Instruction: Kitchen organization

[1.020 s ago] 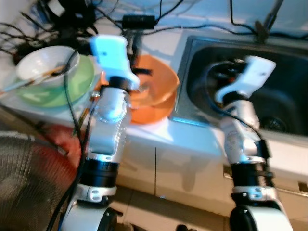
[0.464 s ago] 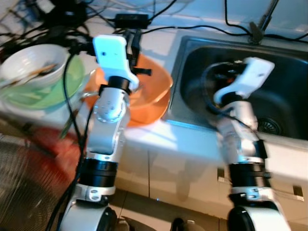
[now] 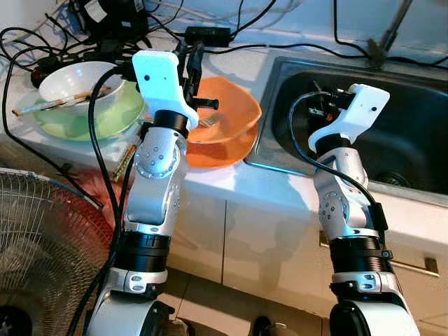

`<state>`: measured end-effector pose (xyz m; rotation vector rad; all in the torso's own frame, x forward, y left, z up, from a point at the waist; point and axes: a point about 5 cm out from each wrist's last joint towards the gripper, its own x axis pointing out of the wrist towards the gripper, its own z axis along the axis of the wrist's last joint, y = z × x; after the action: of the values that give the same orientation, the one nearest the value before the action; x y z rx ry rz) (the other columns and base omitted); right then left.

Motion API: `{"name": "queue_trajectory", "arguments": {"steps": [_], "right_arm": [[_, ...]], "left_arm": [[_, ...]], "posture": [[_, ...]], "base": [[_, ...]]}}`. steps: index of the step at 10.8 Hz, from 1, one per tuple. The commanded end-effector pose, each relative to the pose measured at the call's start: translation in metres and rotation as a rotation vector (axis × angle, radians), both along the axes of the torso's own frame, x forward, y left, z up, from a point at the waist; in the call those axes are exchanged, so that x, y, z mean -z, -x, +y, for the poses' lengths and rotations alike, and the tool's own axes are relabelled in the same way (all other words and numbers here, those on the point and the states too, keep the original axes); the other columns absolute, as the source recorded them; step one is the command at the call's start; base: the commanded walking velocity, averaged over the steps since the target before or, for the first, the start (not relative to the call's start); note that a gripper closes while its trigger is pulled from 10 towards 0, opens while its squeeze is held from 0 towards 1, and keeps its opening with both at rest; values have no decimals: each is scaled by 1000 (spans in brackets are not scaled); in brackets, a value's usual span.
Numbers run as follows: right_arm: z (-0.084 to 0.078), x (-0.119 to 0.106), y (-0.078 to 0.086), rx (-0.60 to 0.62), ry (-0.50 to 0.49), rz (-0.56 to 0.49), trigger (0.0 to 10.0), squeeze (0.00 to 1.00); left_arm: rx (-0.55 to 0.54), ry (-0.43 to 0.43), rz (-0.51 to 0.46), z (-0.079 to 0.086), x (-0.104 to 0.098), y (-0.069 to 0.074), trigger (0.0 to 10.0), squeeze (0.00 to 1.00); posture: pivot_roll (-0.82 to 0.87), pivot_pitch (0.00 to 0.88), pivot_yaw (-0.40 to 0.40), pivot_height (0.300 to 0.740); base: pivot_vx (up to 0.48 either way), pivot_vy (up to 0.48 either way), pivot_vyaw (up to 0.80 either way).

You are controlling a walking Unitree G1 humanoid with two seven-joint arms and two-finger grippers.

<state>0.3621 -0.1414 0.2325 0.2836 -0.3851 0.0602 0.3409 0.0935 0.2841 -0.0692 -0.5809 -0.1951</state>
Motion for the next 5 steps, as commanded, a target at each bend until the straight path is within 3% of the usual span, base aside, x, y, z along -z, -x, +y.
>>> {"name": "queue_trajectory", "arguments": {"steps": [1,5], "right_arm": [[0,0,0,-4,-2,-4,10000,0],[3,2,-1,-11,-1,6,10000,0]], "left_arm": [[10,-3,-1,-1,2,2,10000,0],[-3,-25,40,4,14,1,10000,0]], "posture": [[90,166,35,740],[100,171,33,740]], "base": [[0,0,0],[0,0,0]]}}
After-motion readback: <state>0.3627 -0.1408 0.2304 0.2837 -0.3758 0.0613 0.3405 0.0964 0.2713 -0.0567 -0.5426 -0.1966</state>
